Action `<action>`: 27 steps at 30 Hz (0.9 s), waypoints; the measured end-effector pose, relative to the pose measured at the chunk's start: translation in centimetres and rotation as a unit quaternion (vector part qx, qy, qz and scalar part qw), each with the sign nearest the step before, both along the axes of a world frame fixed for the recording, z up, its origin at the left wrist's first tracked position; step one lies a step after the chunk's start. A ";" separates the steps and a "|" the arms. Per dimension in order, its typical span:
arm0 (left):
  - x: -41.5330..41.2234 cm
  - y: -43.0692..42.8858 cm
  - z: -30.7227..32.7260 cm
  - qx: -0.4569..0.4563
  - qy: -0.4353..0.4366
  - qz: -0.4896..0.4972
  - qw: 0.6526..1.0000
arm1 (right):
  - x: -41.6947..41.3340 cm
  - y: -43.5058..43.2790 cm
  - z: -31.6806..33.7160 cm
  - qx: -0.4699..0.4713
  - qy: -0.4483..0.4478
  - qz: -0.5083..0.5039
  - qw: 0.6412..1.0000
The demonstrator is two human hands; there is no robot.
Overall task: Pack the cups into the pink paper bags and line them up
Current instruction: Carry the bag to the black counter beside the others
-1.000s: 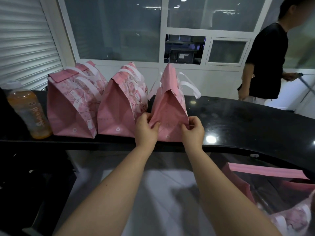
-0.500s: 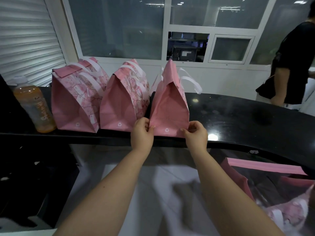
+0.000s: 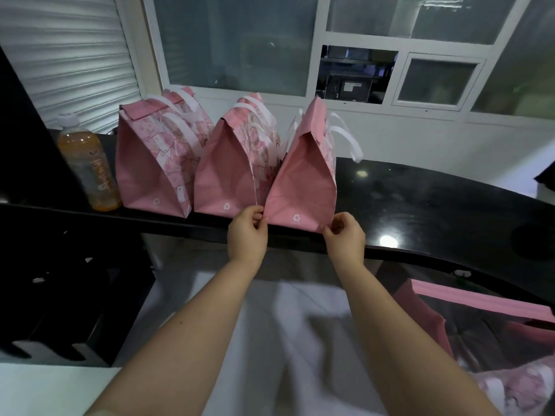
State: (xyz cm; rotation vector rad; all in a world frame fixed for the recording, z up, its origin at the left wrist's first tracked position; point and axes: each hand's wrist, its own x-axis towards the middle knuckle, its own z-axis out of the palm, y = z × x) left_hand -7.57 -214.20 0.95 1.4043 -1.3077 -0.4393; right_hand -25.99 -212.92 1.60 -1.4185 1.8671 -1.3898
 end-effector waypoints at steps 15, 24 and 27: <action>2.2 2.2 4.4 -0.115 -0.394 -0.207 0.888 | 1.4 7.9 5.2 -0.022 0.268 -0.009 0.963; 2.8 7.3 6.8 -0.284 -0.572 -0.289 0.713 | 5.2 19.2 7.1 0.116 0.585 -0.091 0.798; 1.4 10.8 8.0 -0.332 -0.594 -0.325 0.657 | 4.3 25.1 9.2 0.164 0.607 -0.101 0.771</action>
